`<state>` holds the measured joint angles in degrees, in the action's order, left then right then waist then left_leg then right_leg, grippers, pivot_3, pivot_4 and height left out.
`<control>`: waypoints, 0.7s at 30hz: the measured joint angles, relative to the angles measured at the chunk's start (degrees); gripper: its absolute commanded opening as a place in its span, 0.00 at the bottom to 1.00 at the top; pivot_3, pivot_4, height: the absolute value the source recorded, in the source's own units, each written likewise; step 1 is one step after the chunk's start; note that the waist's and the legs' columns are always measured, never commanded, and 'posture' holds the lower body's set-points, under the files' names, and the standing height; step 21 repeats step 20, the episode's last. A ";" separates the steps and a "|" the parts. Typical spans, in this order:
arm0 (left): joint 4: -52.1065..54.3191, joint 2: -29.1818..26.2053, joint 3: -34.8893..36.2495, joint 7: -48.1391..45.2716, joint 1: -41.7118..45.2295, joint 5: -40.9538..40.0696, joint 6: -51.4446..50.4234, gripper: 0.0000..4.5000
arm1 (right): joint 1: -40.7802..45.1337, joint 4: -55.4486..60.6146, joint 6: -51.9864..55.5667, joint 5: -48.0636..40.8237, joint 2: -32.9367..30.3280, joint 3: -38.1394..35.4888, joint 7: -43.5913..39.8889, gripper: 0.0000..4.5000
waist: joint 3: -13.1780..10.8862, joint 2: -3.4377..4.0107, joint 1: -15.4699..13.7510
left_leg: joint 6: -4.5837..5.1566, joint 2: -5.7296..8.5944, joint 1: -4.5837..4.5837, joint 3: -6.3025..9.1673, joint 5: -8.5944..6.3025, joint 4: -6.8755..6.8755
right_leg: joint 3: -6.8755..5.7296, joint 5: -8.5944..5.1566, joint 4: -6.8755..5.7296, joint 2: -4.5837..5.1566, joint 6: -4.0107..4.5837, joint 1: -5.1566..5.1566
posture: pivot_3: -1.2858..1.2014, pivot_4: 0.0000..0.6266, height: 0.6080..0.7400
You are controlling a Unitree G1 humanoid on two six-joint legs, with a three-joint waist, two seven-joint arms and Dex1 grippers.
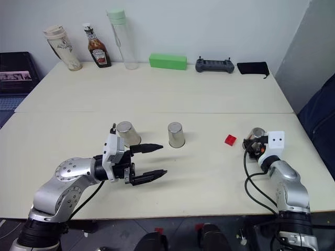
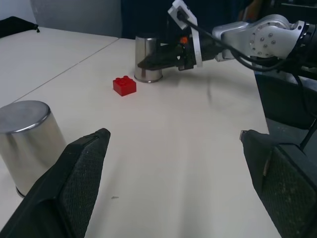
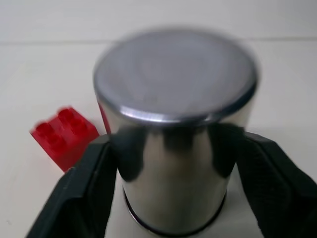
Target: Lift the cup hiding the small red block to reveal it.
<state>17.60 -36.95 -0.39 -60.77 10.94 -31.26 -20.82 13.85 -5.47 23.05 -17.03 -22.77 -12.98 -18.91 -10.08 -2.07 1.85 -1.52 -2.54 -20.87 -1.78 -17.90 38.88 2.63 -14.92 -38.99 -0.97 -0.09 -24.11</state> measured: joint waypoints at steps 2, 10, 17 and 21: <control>0.07 0.00 0.00 0.07 -0.05 -0.01 -0.03 1.00 | -0.41 -0.04 -0.13 0.16 -0.19 0.43 -0.48 1.00 | 0.00 0.00 -0.01 | 0.00 0.00 -0.01 0.00 0.00 0.00 | 0.00 0.00 0.00 0.00 0.00 0.00 | 0.52 0.24 1.00; 0.57 -0.13 0.11 0.80 -0.77 -0.16 -1.18 1.00 | -16.17 16.11 5.35 -1.63 -4.56 -1.74 -2.68 1.00 | 0.06 0.14 -0.57 | 0.00 0.06 -0.08 0.13 -0.01 -0.06 | -0.08 -0.18 0.04 0.04 -0.27 0.00 | 0.52 0.24 1.00; 1.01 -3.01 1.35 2.79 -0.57 -0.36 -6.47 1.00 | -32.50 45.48 11.86 -17.85 -10.38 -11.46 -11.95 1.00 | 0.02 0.18 1.06 | -0.02 -0.12 0.16 0.02 0.02 -0.02 | 0.03 -0.12 0.02 -0.05 -0.46 0.31 | 0.52 0.24 1.00; 2.07 -3.13 1.42 2.81 -0.58 -0.63 -7.39 1.00 | -30.05 47.71 12.64 -20.32 -11.05 -11.95 -11.92 1.00 | 0.00 0.15 1.05 | 0.00 -0.04 0.62 0.10 0.10 0.00 | 0.02 -0.12 0.02 -0.06 -0.46 0.62 | 0.52 0.24 1.00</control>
